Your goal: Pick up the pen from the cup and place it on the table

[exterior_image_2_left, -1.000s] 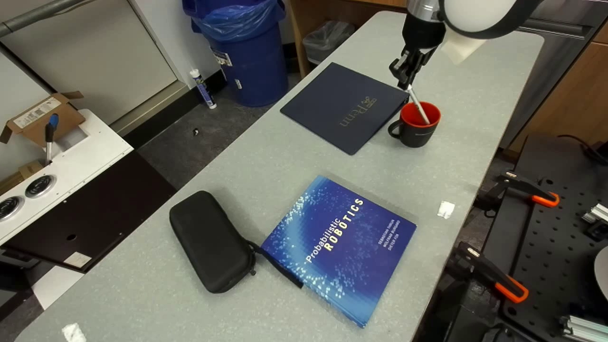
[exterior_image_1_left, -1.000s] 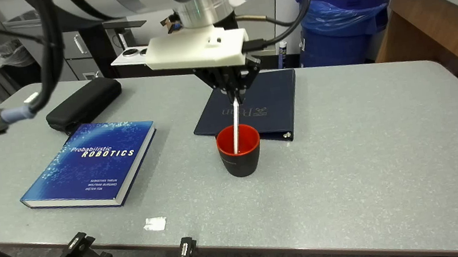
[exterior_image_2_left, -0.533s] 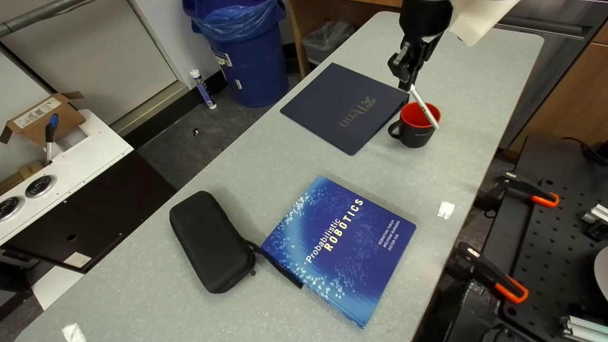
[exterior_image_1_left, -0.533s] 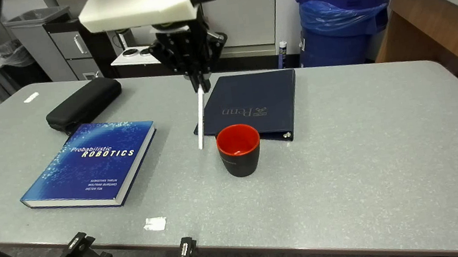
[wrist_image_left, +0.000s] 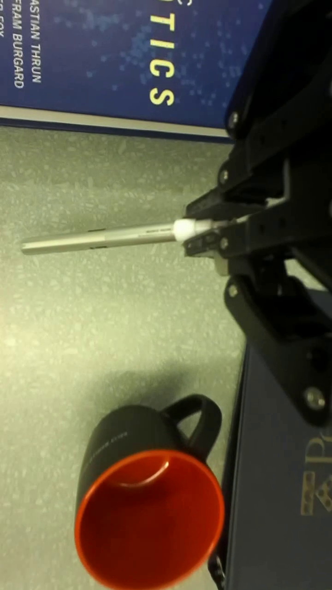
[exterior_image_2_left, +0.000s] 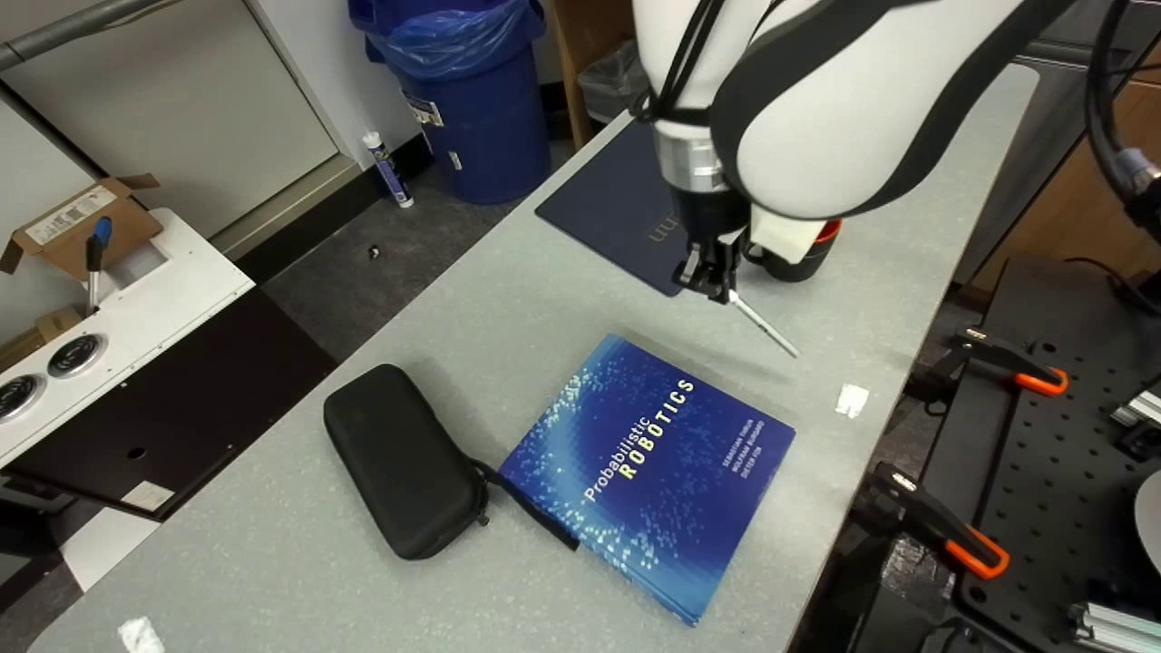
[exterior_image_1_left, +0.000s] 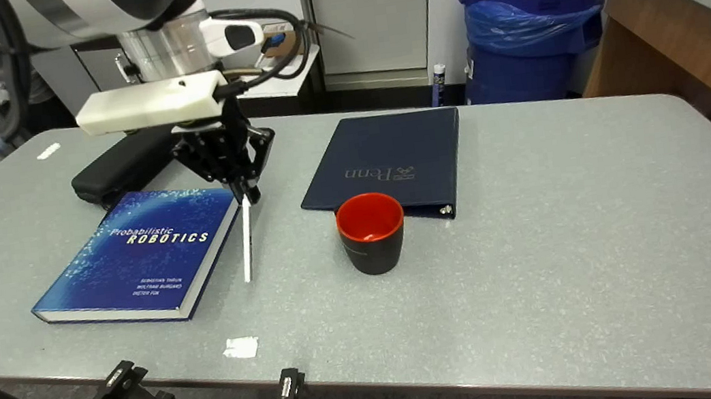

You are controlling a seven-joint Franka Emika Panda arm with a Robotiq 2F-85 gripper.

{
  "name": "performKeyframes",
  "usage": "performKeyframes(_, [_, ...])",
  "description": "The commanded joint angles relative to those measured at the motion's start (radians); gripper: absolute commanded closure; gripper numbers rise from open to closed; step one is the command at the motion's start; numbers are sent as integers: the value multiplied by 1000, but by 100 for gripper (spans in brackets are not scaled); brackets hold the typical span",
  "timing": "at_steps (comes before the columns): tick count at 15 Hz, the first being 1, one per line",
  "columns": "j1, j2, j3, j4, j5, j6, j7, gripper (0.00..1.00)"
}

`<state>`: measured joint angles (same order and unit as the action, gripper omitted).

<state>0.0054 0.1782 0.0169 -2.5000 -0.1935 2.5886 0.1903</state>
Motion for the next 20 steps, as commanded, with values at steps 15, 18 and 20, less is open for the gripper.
performKeyframes(15, [142,271,-129,248,-34,4,131,0])
performKeyframes(18, [125,254,-116,232,-19,-1,96,0])
performKeyframes(20, [124,254,-117,230,-19,-1,96,0])
